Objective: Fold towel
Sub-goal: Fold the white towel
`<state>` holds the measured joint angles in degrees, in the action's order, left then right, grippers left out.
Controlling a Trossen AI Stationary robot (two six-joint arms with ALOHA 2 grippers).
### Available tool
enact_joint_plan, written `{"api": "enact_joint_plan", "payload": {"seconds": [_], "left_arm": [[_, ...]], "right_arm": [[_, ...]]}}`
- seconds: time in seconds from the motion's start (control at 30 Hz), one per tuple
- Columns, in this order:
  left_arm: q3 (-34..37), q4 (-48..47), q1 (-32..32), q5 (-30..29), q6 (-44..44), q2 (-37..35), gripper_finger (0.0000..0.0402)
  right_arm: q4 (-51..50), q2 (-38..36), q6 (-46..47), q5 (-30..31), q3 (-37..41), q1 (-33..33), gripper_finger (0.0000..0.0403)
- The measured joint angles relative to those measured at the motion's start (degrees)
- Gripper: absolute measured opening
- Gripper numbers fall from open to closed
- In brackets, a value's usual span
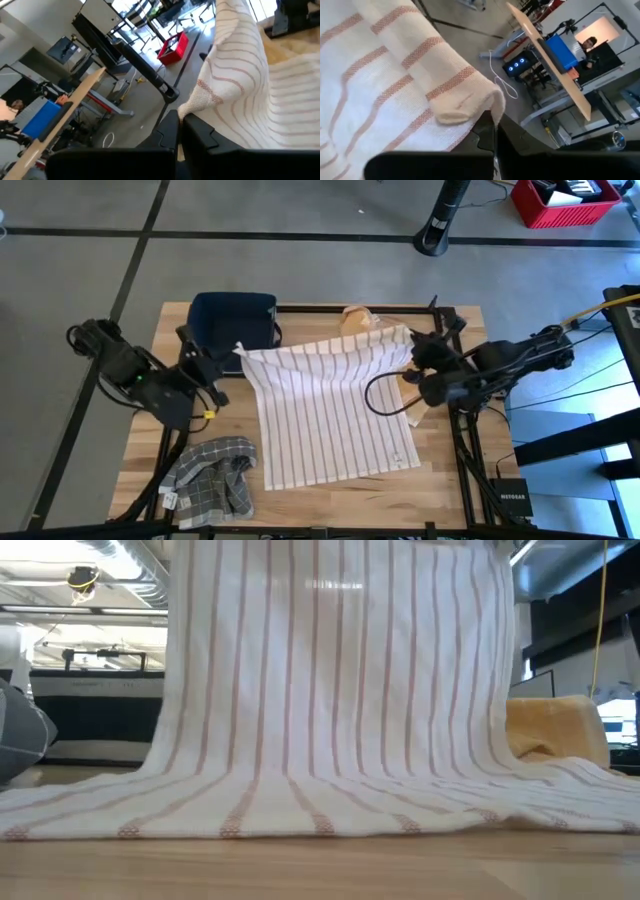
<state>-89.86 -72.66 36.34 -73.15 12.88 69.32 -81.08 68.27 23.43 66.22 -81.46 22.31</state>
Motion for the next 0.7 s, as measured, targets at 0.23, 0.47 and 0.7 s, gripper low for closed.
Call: {"api": "enact_joint_plan", "payload": {"seconds": [0.23,0.47,0.7], "left_arm": [[8.4,-0.74,-1.27,2.91,7.93,0.0,0.0005],[15.96,-0.75,-1.25,5.68,15.79,0.0,0.0005],[22.21,0.99,-1.25,10.09,21.52,0.02,0.0005]], "right_arm": [[10.89,-3.02,-1.15,-8.55,11.13,-1.62,0.0003],[22.26,-3.66,-1.17,-21.06,20.39,-6.49,0.0003],[30.29,-3.71,1.12,-28.71,30.92,-7.78,0.0003]]}}
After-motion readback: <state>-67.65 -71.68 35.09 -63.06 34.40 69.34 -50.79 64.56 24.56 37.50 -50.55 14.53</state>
